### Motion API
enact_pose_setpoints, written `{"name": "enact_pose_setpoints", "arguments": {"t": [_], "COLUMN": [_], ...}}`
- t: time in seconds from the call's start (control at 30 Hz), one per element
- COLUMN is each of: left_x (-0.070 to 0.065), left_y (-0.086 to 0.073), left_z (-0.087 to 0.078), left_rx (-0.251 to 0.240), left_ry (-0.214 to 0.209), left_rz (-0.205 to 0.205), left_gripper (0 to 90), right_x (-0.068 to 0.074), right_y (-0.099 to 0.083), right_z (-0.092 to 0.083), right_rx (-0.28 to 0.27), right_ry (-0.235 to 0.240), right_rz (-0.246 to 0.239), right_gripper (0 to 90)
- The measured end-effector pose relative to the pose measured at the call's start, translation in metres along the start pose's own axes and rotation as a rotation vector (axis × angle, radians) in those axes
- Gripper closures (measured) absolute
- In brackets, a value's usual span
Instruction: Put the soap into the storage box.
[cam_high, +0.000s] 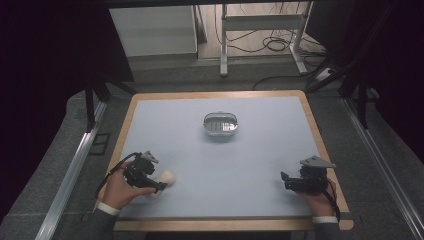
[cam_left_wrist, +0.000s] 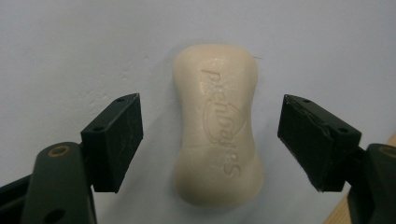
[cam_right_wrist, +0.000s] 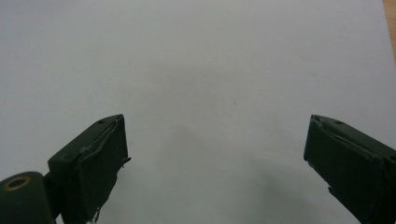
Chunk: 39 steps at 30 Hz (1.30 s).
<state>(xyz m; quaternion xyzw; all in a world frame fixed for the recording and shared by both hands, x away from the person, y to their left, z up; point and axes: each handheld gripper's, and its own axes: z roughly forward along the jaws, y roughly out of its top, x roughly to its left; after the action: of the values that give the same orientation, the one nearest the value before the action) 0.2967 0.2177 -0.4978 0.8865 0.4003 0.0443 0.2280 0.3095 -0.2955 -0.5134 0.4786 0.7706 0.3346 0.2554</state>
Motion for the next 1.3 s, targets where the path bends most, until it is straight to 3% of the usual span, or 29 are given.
{"name": "enact_pose_setpoints", "arguments": {"t": [0.4,0.53,0.6,0.93,1.0,1.3], "left_x": [-0.006,-0.007,-0.006,-0.001,0.002,0.007], "left_y": [0.001,0.001,0.001,-0.003,-0.002,0.01], "left_z": [0.015,0.017,0.018,0.008,0.005,-0.013], "left_rx": [0.071,0.087,0.082,0.07,0.061,0.012], "left_ry": [0.019,0.026,0.024,0.016,0.014,0.012], "left_rz": [-0.013,-0.011,-0.019,-0.017,-0.021,-0.017], "left_gripper": [33.0,44.5,49.1,49.7,49.7,49.7], "right_x": [-0.001,0.0,0.0,0.0,-0.001,-0.001], "right_y": [-0.001,0.0,0.0,0.0,0.0,0.0], "right_z": [0.0,0.0,0.001,0.0,0.0,-0.002], "right_rx": [0.01,0.012,0.014,0.012,0.01,-0.002], "right_ry": [-0.018,-0.022,-0.023,-0.024,-0.006,-0.01], "right_rz": [0.01,0.007,0.007,0.006,0.017,0.02], "right_gripper": [6.1,6.2,6.2,6.3,6.3,6.3]}}
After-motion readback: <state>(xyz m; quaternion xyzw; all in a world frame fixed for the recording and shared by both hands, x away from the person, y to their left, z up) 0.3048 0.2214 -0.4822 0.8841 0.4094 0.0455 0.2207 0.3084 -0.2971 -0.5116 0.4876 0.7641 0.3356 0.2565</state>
